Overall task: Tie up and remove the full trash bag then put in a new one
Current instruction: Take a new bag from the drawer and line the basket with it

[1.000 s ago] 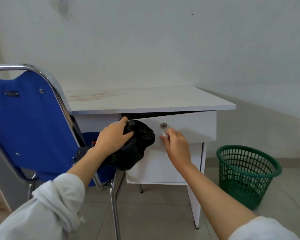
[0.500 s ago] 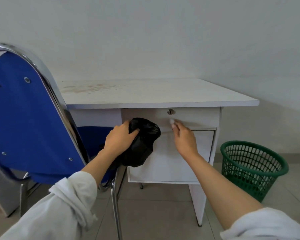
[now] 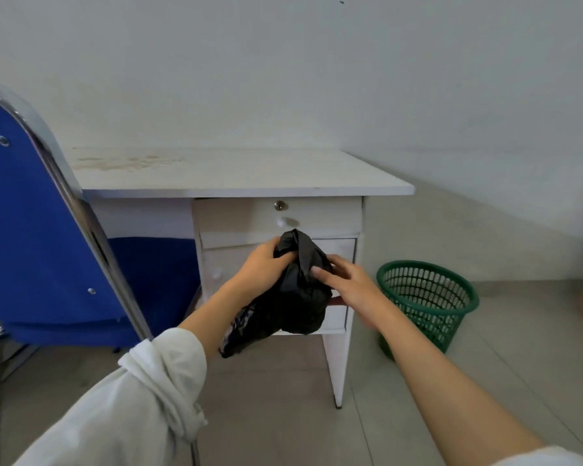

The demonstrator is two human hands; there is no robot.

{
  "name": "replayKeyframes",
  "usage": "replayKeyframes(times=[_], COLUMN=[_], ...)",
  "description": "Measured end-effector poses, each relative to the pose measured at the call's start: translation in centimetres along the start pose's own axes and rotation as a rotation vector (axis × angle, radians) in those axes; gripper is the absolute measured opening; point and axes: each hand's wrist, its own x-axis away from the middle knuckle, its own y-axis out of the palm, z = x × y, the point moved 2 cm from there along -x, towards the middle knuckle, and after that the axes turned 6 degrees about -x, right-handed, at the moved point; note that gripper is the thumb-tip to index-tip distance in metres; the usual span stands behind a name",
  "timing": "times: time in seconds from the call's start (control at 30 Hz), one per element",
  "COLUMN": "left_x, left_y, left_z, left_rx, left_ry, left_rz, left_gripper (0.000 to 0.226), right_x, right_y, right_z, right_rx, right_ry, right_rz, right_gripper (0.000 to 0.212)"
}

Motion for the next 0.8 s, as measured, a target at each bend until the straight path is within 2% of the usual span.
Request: replayKeyframes(times=[0.27, 0.37, 0.43, 0.6, 0.8], left_x=[-0.8, -2.3, -3.8, -9.2, -15.7], left_y=[7.1, 11.6, 15.3, 25.1, 31.3], left_z=[-1.0, -0.3, 0.3, 2.2, 4.2], left_rx=[0.185, 0.259, 0.290, 0.290, 0.277], left_ry=[-0.060, -0.117, -0.140, -0.200, -0.210], left_rz=[-0.197, -0.309, -0.356, -0.404, -0.418], left_gripper=[0.037, 0.037, 0.032, 0.035, 0.027], right_x=[2.9, 3.1, 3.2, 2.3, -0.8], right_y=[-5.3, -9.7, -13.4, -23.3, -31.1], right_z=[3.1, 4.7, 5.9, 8.2, 9.1], right_rx=[-0.009, -0.054, -0.068, -0.005, 0.042], right_ry=[0.051, 0.056, 0.055, 0.084, 0.077], right_rz=[0.157, 0.235, 0.284, 0.341, 0.379], right_gripper=[0.044, 0.024, 0.022, 0.015, 0.024])
